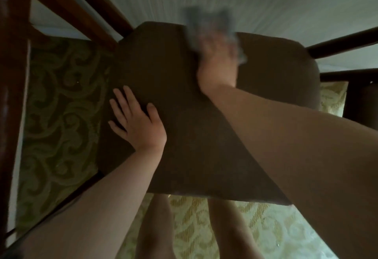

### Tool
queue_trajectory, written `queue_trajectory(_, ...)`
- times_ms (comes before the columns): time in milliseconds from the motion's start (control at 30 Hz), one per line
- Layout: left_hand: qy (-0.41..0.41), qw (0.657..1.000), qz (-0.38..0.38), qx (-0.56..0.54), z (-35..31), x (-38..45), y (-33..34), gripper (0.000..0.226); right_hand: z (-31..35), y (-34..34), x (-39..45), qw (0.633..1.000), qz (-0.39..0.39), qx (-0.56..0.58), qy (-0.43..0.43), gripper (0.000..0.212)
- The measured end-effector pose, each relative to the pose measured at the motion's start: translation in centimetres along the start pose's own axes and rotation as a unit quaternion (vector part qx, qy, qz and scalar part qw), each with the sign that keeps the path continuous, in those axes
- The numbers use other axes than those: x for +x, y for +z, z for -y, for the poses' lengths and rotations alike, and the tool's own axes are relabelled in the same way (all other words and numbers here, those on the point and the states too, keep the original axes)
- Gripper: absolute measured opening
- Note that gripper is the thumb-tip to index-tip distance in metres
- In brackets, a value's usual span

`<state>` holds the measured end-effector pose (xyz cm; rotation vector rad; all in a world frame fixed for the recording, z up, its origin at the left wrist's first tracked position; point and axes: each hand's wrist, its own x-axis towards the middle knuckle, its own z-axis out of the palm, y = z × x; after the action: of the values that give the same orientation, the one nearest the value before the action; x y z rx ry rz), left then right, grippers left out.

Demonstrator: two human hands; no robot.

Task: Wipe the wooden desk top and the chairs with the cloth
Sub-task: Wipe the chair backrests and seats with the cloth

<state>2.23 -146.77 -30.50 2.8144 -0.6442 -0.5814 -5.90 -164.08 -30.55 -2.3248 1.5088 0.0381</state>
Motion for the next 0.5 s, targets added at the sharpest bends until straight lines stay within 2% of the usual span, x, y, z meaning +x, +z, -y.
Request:
queue_trajectory(33, 0.0, 1.0, -0.001, 0.002, -0.1, 0.0, -0.1, 0.063, -1.1, -0.4, -0.2, 0.984, -0.05, 0.05, 0.162, 0.066)
queue_trajectory(67, 0.002, 1.0, -0.005, 0.005, -0.4, -0.1, 0.0, 0.063, -1.6, -0.8, -1.1, 0.962, -0.079, 0.065, 0.255, 0.067)
queue_trajectory(100, 0.007, 1.0, -0.01, 0.011, -0.7, -0.2, 0.0, 0.063, -1.8, -1.1, -2.2, 0.965, -0.086, 0.044, 0.243, 0.066)
queue_trajectory(133, 0.018, 1.0, -0.012, 0.019, -1.0, -0.6, 0.1, 0.063, -2.1, -0.7, -3.4, 0.989, -0.068, 0.01, 0.132, 0.066)
queue_trajectory(167, 0.035, 0.999, -0.012, 0.023, -1.4, -1.0, 0.3, 0.063, -2.8, -0.3, -4.8, 0.999, -0.012, -0.02, -0.047, 0.065)
queue_trajectory(200, 0.058, 0.998, -0.011, 0.024, -1.9, -1.5, 0.5, 0.063, -4.1, -0.2, -6.2, 0.972, 0.058, -0.065, -0.219, 0.065)
queue_trajectory(233, 0.084, 0.996, -0.007, 0.027, -2.4, -2.0, 0.7, 0.063, -6.0, -0.8, -6.8, 0.93, 0.112, -0.11, -0.333, 0.066)
queue_trajectory(267, 0.111, 0.993, 0.0, 0.035, -2.9, -2.5, 0.9, 0.063, -8.3, -1.4, -7.0, 0.918, 0.117, -0.123, -0.359, 0.067)
queue_trajectory(300, 0.14, 0.989, 0.007, 0.045, -3.4, -3.1, 1.1, 0.063, -10.5, -1.9, -7.0, 0.949, 0.076, -0.1, -0.29, 0.066)
queue_trajectory(333, 0.169, 0.984, 0.015, 0.055, -3.9, -3.6, 1.4, 0.063, -12.5, -2.5, -6.9, 0.989, 0.009, -0.052, -0.141, 0.064)
queue_trajectory(367, 0.193, 0.979, 0.023, 0.064, -4.4, -4.0, 1.8, 0.063, -14.0, -3.1, -6.8, 0.997, -0.062, -0.001, 0.046, 0.06)
queue_trajectory(400, 0.212, 0.974, 0.03, 0.073, -4.8, -4.4, 2.1, 0.062, -14.4, -3.3, -6.8, 0.971, -0.115, 0.034, 0.207, 0.058)
queue_trajectory(433, 0.226, 0.97, 0.035, 0.081, -5.1, -4.6, 2.5, 0.062, -13.7, -3.3, -6.9, 0.943, -0.137, 0.043, 0.299, 0.057)
queue_trajectory(467, 0.236, 0.967, 0.041, 0.086, -5.5, -4.9, 2.9, 0.062, -12.6, -3.2, -6.9, 0.937, -0.132, 0.037, 0.32, 0.057)
queue_trajectory(500, 0.24, 0.966, 0.046, 0.09, -5.8, -5.0, 3.2, 0.061, -11.3, -3.0, -7.0, 0.954, -0.104, 0.028, 0.281, 0.057)
